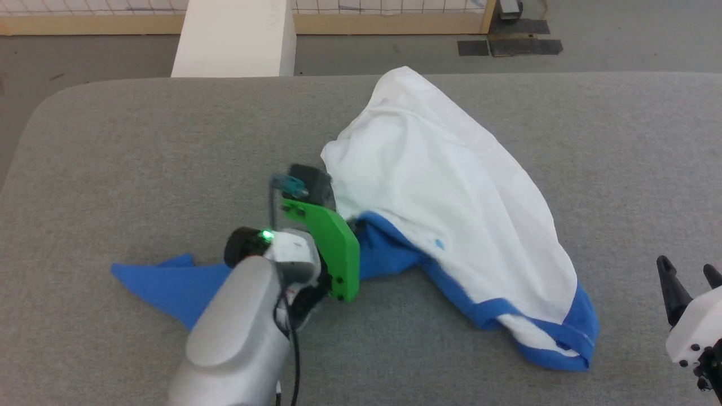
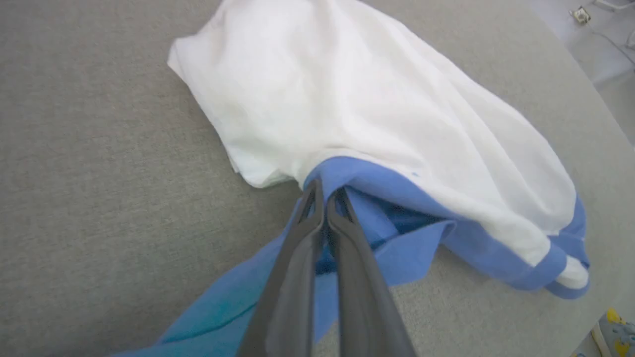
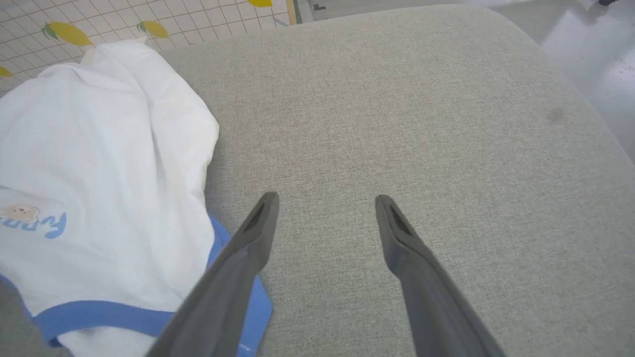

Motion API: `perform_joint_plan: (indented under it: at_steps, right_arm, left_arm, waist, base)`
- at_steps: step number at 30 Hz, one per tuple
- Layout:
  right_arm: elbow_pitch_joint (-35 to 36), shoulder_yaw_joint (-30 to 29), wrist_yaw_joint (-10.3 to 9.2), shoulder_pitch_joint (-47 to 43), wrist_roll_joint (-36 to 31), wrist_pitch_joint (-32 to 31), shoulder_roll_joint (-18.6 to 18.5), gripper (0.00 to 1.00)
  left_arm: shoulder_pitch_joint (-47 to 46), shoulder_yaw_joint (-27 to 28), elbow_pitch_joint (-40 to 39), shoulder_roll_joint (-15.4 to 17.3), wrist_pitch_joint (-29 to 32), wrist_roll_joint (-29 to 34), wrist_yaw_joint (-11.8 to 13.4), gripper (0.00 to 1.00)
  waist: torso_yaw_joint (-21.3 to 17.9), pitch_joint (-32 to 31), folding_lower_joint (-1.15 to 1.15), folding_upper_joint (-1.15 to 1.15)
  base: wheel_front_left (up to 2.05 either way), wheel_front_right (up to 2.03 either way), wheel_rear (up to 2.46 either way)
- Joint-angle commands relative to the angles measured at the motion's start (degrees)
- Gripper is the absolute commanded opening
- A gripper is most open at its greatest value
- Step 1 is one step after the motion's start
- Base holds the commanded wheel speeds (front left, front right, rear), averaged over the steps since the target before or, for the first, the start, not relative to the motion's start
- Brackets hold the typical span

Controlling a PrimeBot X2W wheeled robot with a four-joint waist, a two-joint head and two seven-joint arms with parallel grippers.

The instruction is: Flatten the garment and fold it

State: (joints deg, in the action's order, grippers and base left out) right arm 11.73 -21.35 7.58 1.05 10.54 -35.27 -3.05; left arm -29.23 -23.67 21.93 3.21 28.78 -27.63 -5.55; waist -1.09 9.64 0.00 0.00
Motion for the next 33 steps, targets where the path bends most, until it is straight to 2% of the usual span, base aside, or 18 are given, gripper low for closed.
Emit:
perform_joint_plan:
  at_steps: [1,6,10,13,15,18,19,20,21,22,26,29,33]
  right_arm:
    - [-0.11,0.01,-0.09,0.52,-0.31,0.18,0.12,1.00]
    - [-0.22,0.08,-0.09,-0.21,-0.53,-0.04,0.15,1.00]
    - [-0.42,0.68,-0.09,-0.59,-0.30,-0.06,0.16,1.00]
    - [-0.29,1.08,-0.09,-0.73,-0.32,-0.13,0.16,1.00]
    - [-0.24,1.31,-0.09,-0.77,-0.45,-0.20,0.16,1.00]
    - [-0.27,1.67,-0.09,-0.85,-0.71,-0.34,0.16,1.00]
    - [-0.34,1.80,-0.09,-0.90,-0.73,-0.41,0.16,1.00]
    - [-0.39,1.96,-0.09,-0.93,-0.70,-0.48,0.16,1.00]
    - [-0.45,2.21,-0.09,-1.01,-0.79,-0.57,0.16,1.00]
    - [-0.50,2.51,-0.09,-1.03,-0.84,-0.62,0.16,1.00]
    - [-1.01,5.11,-0.09,-0.45,-0.99,-0.58,0.15,1.00]
    - [-2.25,9.06,-0.09,1.11,-0.97,-0.33,-0.36,1.00]
    - [-5.79,16.00,-0.09,4.74,-0.76,-0.04,-1.45,1.00]
  left_arm:
    - [-0.62,2.08,-1.60,0.64,-1.63,-0.92,1.14,0.00]
    - [3.05,11.42,-7.35,4.40,-4.93,-3.94,7.20,0.00]
    - [7.95,19.80,-11.26,6.99,-7.77,-5.55,13.74,0.00]
    - [12.29,25.66,-12.78,7.61,-9.86,-6.37,19.12,0.00]
    - [14.83,28.60,-12.85,7.26,-10.91,-7.14,21.73,0.00]
    - [17.72,31.05,-11.96,6.37,-11.59,-8.29,23.81,0.00]
    - [18.55,30.98,-11.83,5.84,-11.34,-8.74,23.76,0.00]
    - [18.83,31.25,-12.17,5.17,-11.79,-9.55,23.29,0.25]
    - [19.03,31.27,-12.55,4.69,-12.63,-10.08,22.47,0.82]
    - [19.23,30.73,-12.86,4.70,-13.05,-10.12,21.30,1.00]
    - [19.61,29.48,-15.35,5.71,-18.45,-8.77,16.50,1.00]
    - [20.69,27.46,-18.21,7.89,-27.04,-3.77,12.56,1.00]
    - [23.03,25.50,-20.18,8.78,-40.06,3.26,10.72,1.00]
  waist:
    - [0.81,-0.68,0.00,0.00]
    - [2.31,-1.61,0.00,0.00]
    - [3.24,-1.72,0.00,0.00]
    - [3.83,-1.62,0.00,0.00]
    - [4.17,-1.54,0.00,0.00]
    - [4.66,-1.53,0.00,0.00]
    - [4.89,-1.60,0.00,0.00]
    - [5.06,-1.63,0.00,0.00]
    - [5.33,-1.76,0.00,0.00]
    - [5.44,-1.85,0.00,0.00]
    - [5.69,-2.07,0.00,0.00]
    - [5.50,-2.06,0.00,0.00]
    - [5.32,-1.71,0.00,0.00]
  base:
    - [0.00,0.00,0.00]
    - [0.00,0.00,0.00]
    - [0.00,0.00,0.00]
    - [0.00,0.00,0.00]
    - [0.00,0.00,0.00]
    - [0.00,0.00,0.00]
    - [0.00,0.00,0.00]
    - [0.00,0.00,0.00]
    - [0.00,0.00,0.00]
    - [0.00,0.00,0.00]
    - [0.00,0.00,0.00]
    - [0.00,0.00,0.00]
    - [0.00,0.00,0.00]
